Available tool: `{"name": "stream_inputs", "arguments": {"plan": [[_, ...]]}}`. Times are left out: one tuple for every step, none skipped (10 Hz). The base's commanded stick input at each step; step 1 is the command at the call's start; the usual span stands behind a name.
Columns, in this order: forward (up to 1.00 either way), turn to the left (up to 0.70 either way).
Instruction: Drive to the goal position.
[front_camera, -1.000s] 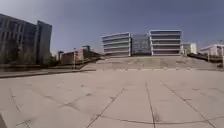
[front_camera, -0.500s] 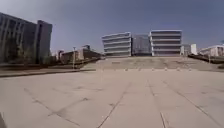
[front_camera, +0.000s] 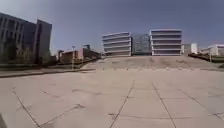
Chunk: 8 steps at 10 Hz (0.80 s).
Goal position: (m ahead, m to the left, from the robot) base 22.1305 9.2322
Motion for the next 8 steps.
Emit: {"name": "stream_inputs", "arguments": {"plan": [[0.7, 0.0], [0.7, 0.0], [0.7, 0.0], [0.7, 0.0], [0.7, 0.0], [0.7, 0.0], [0.7, 0.0], [0.7, 0.0]]}}
